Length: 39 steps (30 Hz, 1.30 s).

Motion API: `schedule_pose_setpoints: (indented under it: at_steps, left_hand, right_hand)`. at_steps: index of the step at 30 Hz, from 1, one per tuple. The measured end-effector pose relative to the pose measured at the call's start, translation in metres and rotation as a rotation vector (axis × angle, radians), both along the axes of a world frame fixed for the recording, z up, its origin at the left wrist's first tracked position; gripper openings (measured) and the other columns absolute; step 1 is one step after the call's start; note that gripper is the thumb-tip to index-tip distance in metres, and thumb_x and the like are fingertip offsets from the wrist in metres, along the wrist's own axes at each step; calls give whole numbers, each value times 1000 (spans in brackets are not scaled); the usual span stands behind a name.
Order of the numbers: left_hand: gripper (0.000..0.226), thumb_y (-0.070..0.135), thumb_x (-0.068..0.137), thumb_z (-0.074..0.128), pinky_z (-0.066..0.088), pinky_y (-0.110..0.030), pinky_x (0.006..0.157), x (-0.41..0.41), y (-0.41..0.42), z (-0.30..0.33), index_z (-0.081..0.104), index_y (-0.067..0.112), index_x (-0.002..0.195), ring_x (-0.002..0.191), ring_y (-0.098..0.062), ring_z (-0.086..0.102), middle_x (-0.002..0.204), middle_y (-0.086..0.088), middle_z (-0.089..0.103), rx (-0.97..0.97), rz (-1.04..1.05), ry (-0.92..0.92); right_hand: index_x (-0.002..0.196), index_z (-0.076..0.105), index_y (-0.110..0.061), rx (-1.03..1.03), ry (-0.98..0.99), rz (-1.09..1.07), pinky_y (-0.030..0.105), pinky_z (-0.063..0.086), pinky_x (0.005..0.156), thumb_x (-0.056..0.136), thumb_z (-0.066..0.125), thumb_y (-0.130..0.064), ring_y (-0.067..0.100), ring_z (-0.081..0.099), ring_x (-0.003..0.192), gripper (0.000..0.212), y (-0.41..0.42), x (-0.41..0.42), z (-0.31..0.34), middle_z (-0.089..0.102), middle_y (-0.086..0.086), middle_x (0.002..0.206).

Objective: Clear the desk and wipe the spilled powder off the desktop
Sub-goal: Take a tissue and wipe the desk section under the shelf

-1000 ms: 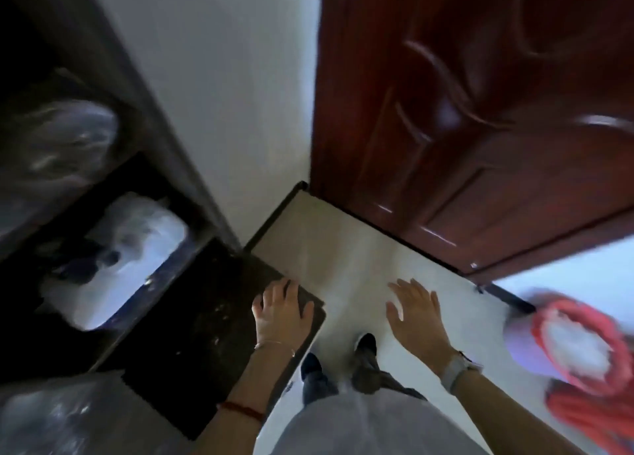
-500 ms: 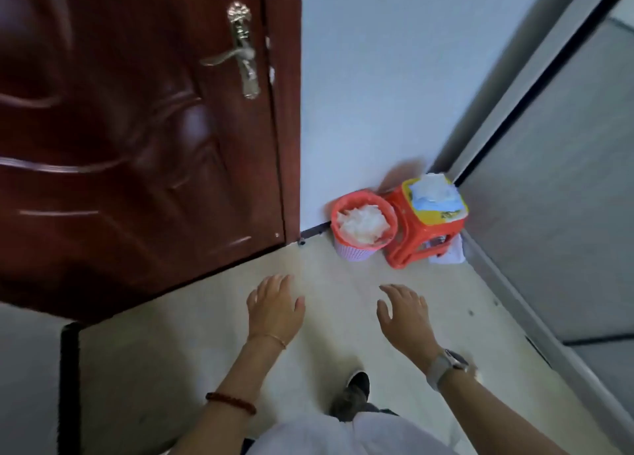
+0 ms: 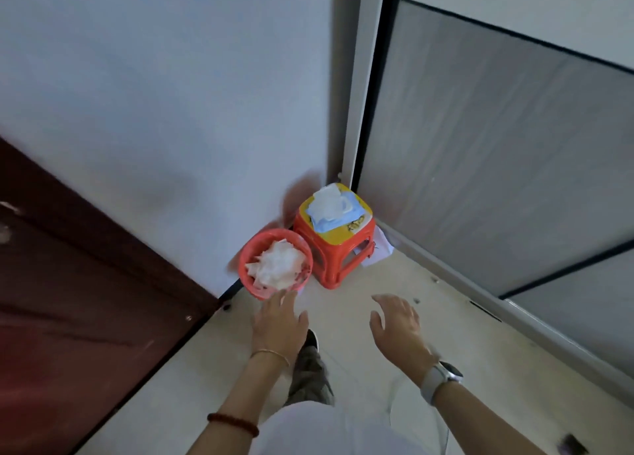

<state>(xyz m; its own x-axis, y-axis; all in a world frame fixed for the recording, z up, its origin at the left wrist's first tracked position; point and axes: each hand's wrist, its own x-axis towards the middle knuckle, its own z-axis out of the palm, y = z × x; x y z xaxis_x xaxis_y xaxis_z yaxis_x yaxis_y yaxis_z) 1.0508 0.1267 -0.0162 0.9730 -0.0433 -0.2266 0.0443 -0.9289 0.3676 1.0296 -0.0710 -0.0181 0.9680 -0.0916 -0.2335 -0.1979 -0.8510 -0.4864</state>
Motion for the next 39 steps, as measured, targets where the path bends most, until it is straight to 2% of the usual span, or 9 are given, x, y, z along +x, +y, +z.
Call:
schedule_pose_setpoints:
  at_steps: [3, 9, 15, 21, 24, 27, 30, 32, 39]
  left_hand:
    - [43, 29, 67, 47, 56, -46, 60, 70, -10, -23, 68, 1, 93, 76, -39, 66, 93, -21, 67, -82, 24, 95]
    - [47, 29, 91, 47, 32, -32, 101, 201, -29, -38, 40, 14, 135, 125, -25, 39, 139, -7, 40, -73, 30, 135]
    - [43, 27, 90, 51, 32, -31, 100, 304, -33, -73, 44, 15, 130, 124, -22, 39, 136, -6, 43, -187, 161, 232]
    - [35, 16, 88, 52, 35, -31, 97, 381, -65, -160, 50, 7, 122, 117, -26, 47, 124, -15, 54, -275, 341, 415]
    - [48, 14, 87, 52, 29, -29, 100, 397, -83, -226, 40, 8, 133, 126, -27, 37, 136, -14, 43, -206, 268, 436]
    - [73, 16, 74, 65, 33, -41, 104, 404, -99, -282, 33, 15, 140, 130, -38, 34, 146, -19, 30, -10, 53, 386]
    - [90, 13, 36, 84, 53, -48, 77, 409, -112, -325, 57, 16, 122, 105, -44, 59, 123, -23, 57, 105, -71, 333]
    - [85, 10, 38, 84, 56, -44, 67, 414, -115, -344, 54, 18, 117, 97, -39, 63, 115, -19, 63, 133, -88, 305]
    - [16, 19, 49, 74, 51, -24, 48, 428, -86, -340, 62, 18, 59, 61, -22, 67, 82, -2, 72, 118, -182, 168]
  right_hand:
    - [90, 68, -9, -8, 30, -17, 45, 53, 70, 73, 38, -30, 29, 68, 77, 40, -13, 62, -16, 69, 8, 84]
    - [98, 67, -4, 22, 167, -19, 47, 53, 72, 75, 34, -33, 37, 65, 85, 49, -31, 199, -44, 68, 15, 94]
    - [115, 58, -2, 86, 170, -6, 46, 46, 88, 81, 36, -28, 37, 59, 101, 48, -40, 310, -70, 62, 17, 108]
    - [130, 44, -13, 146, 319, 38, 28, 32, 99, 93, 43, -12, 22, 44, 121, 37, -57, 400, -149, 50, 8, 129]
    - [129, 44, -12, 170, 389, 55, 28, 33, 98, 93, 42, -13, 23, 45, 120, 36, -64, 426, -205, 49, 9, 130]
    - [132, 42, -14, 162, 433, 97, 26, 31, 100, 94, 42, -15, 21, 43, 122, 38, -74, 438, -244, 47, 6, 133]
    - [132, 42, -17, 169, 464, 136, 28, 32, 99, 94, 41, -15, 19, 44, 121, 37, -84, 443, -276, 48, 4, 131]
    - [130, 44, -17, 182, 485, 159, 29, 34, 99, 94, 42, -15, 19, 44, 121, 36, -90, 445, -292, 49, 4, 130]
    - [130, 45, -14, 224, 512, 178, 29, 37, 100, 94, 44, -12, 19, 47, 121, 37, -97, 452, -287, 51, 4, 131]
